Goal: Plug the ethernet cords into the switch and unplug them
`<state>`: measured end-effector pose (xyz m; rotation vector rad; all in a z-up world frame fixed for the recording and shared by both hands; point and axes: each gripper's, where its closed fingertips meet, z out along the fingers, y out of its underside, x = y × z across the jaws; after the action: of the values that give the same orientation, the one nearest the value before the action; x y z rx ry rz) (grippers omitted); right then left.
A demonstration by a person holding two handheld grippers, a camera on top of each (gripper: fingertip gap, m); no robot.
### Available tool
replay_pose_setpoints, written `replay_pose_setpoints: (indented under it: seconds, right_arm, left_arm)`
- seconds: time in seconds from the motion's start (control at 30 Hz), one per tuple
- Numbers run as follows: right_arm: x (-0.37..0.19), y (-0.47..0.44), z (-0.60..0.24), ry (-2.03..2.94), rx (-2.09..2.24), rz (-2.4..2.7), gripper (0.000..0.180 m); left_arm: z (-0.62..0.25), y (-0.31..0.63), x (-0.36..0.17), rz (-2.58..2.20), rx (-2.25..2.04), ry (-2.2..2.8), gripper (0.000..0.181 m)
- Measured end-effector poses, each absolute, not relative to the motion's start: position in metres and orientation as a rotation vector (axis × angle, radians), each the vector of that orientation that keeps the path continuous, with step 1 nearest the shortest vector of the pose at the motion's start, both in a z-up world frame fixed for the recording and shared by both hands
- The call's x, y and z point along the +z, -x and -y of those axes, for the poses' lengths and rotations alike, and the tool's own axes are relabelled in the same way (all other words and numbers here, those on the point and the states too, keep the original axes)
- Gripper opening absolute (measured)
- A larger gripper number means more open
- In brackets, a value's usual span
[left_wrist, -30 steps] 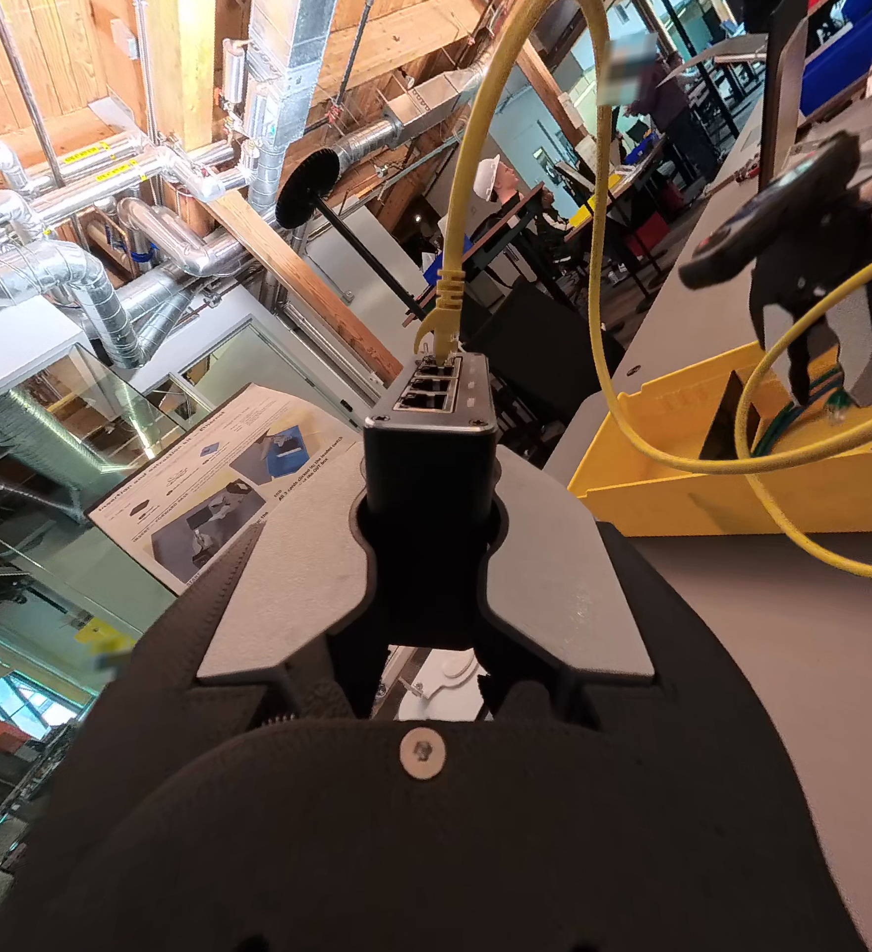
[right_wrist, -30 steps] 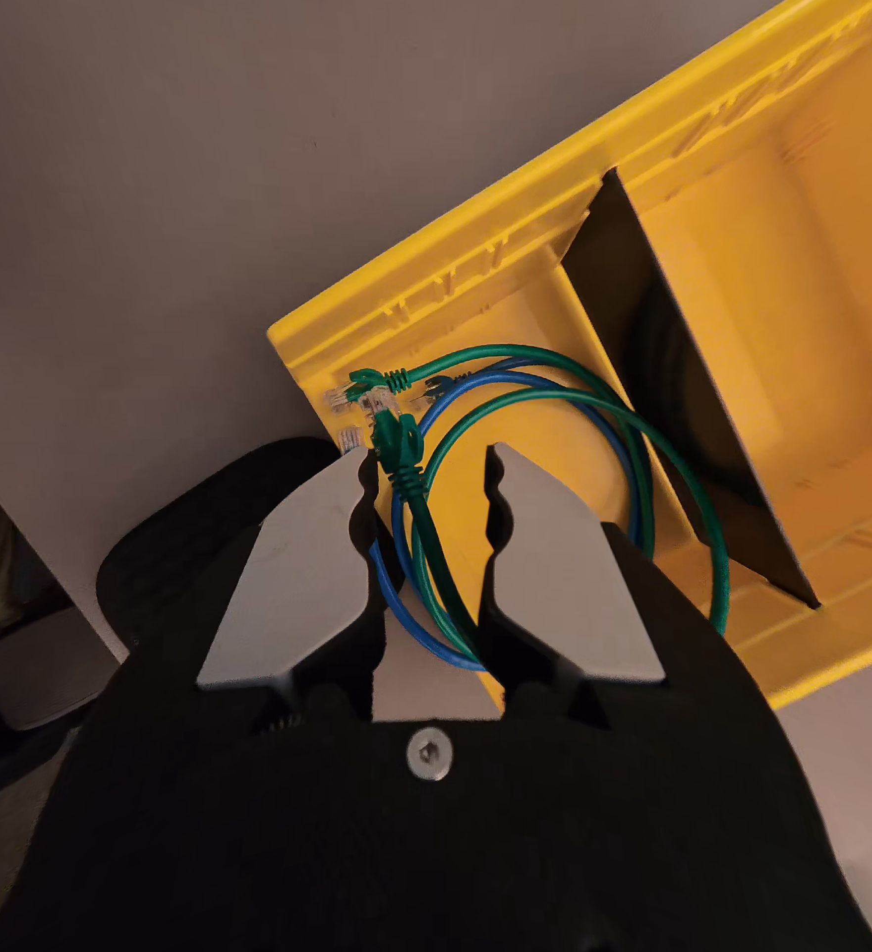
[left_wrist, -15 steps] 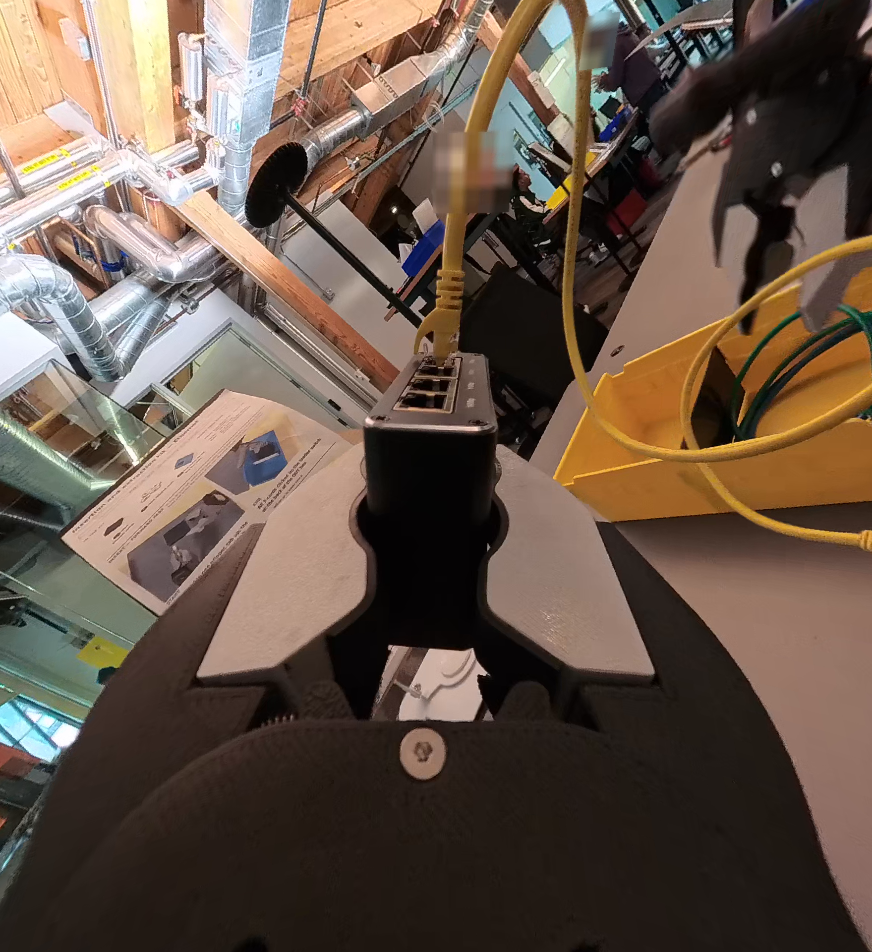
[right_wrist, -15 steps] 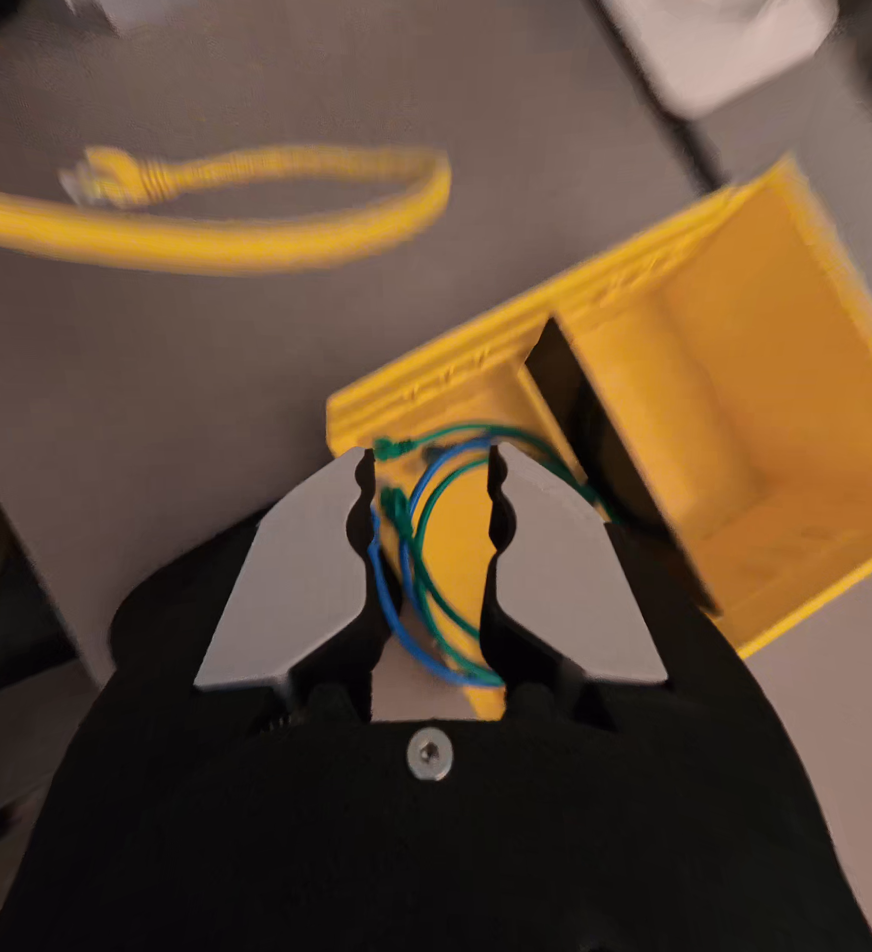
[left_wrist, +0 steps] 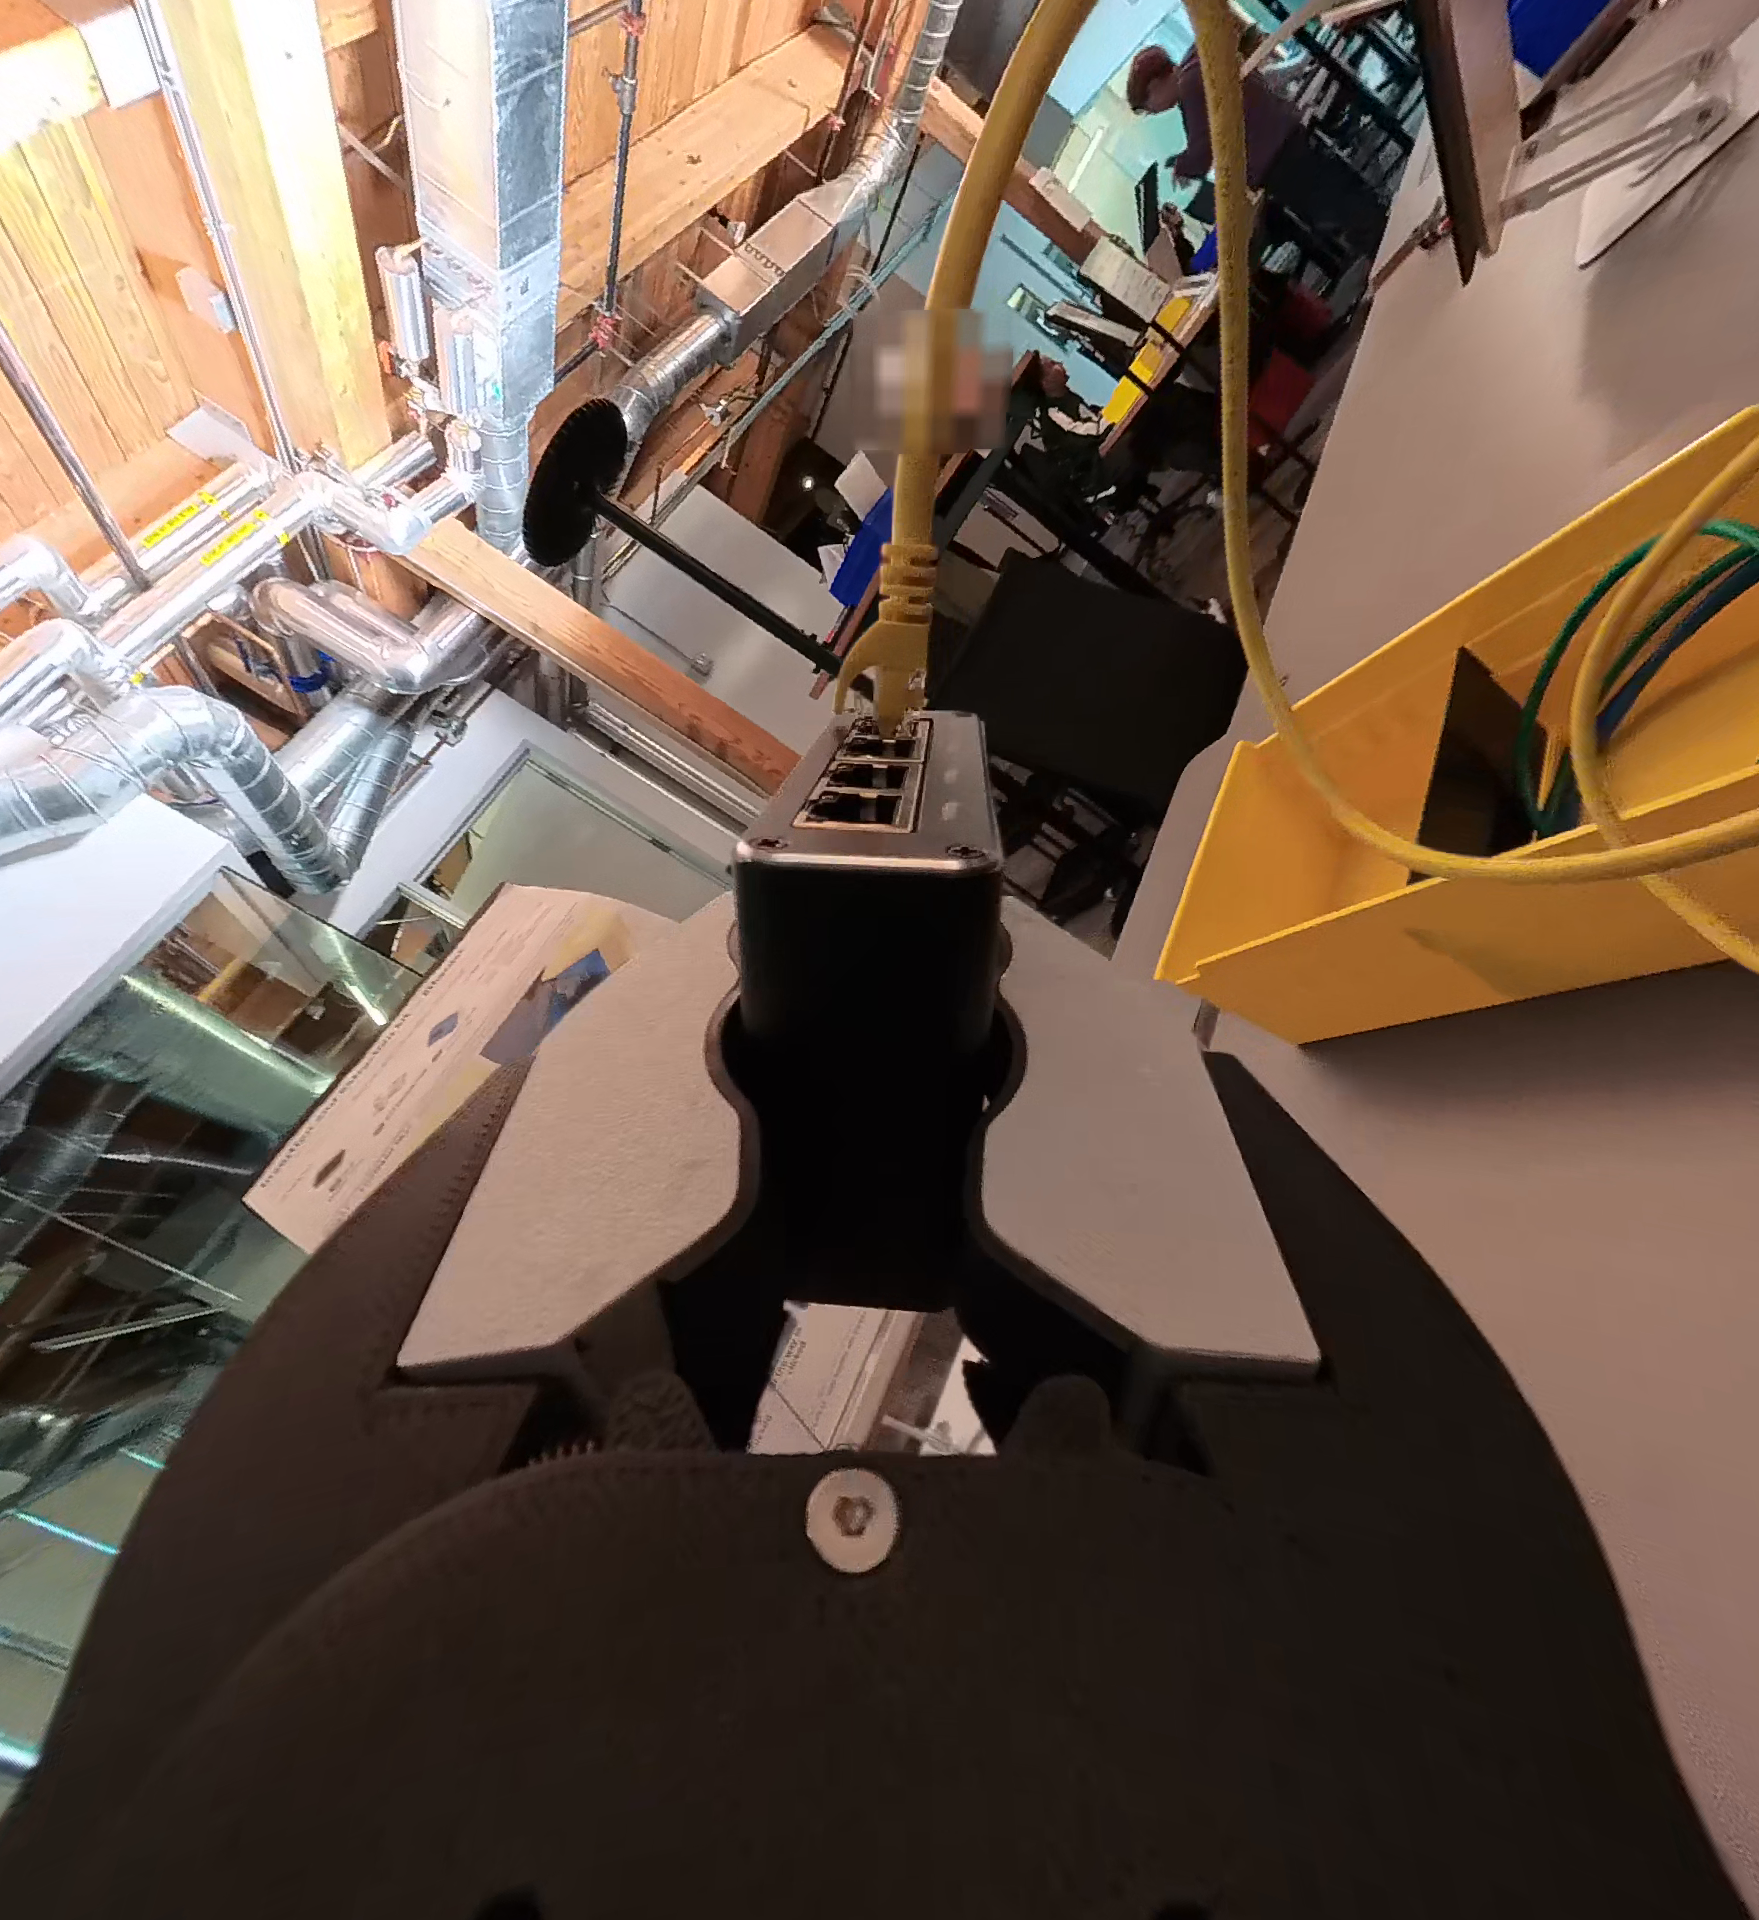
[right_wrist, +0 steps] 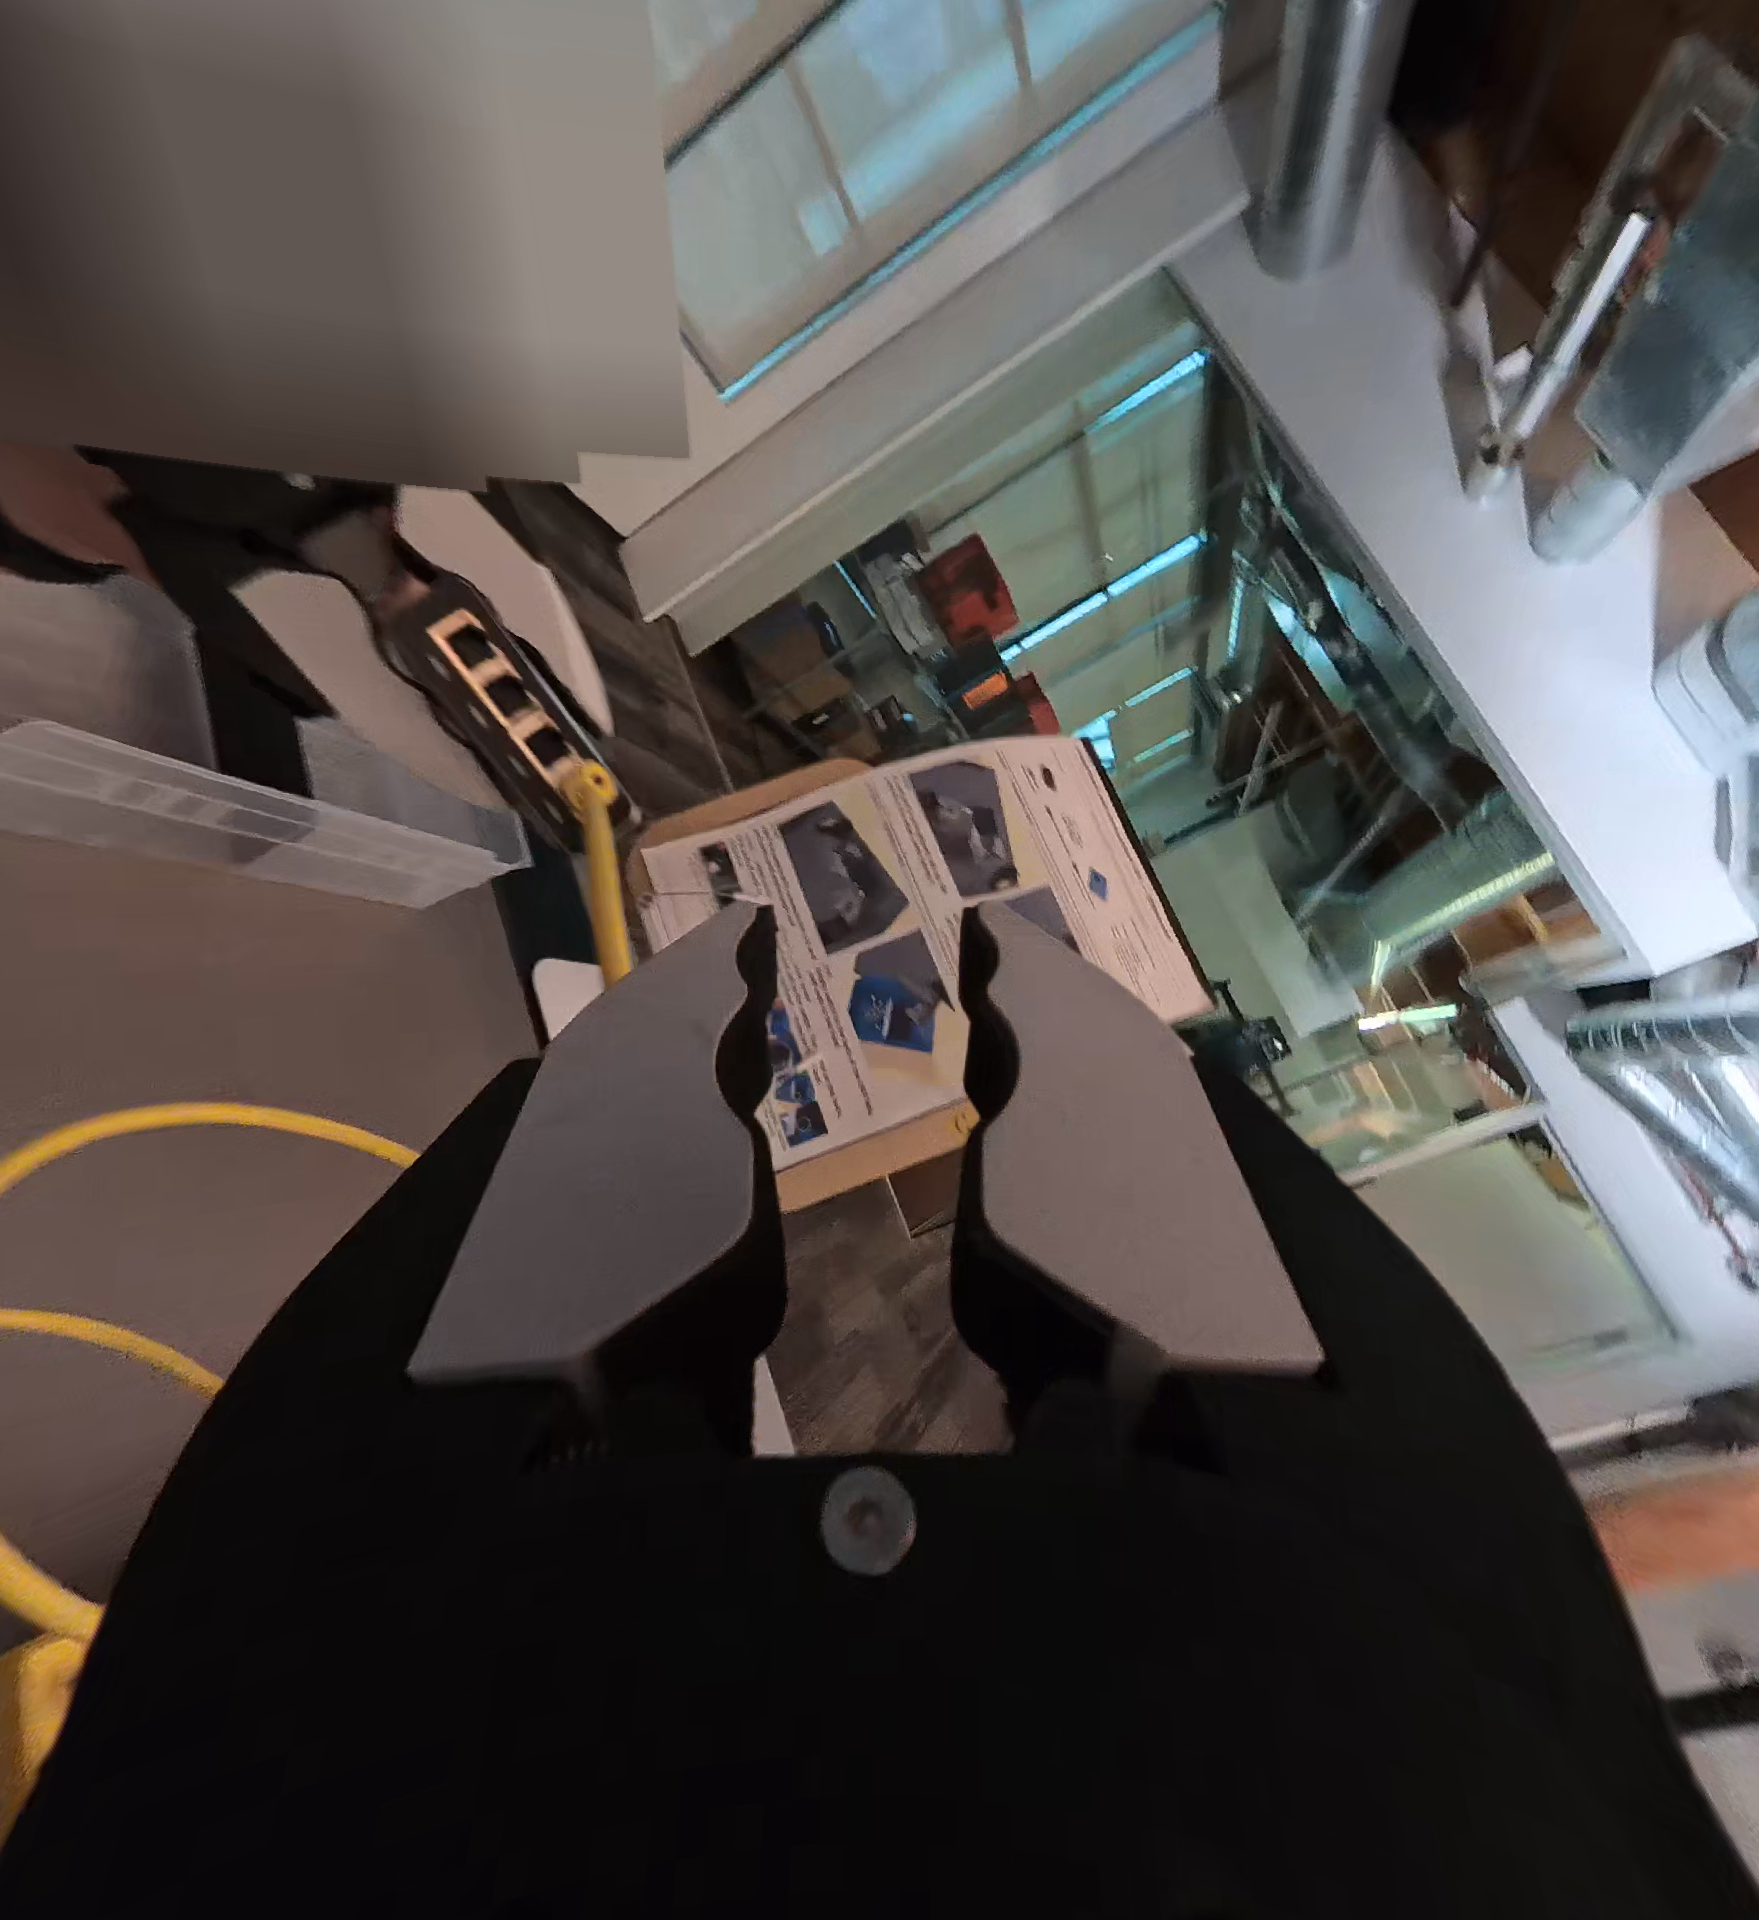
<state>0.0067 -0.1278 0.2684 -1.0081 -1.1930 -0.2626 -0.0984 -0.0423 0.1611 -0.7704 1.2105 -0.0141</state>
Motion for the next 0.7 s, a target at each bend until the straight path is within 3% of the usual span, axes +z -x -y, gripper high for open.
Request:
replay_pose_setpoints:
  seconds: [0.23, 0.7]
  right_arm:
    - [0.21, 0.075, 0.128, 0.995, -0.265, 1.555, 0.036]
    - [0.167, 0.069, 0.067, 1.199, -0.56, 1.775, 0.035]
  left_arm:
    - [0.047, 0.091, 0.154, -1.253, 0.062, 0.739, 0.036]
    - [0.048, 0.088, 0.15, -1.28, 0.099, 0.737, 0.036]
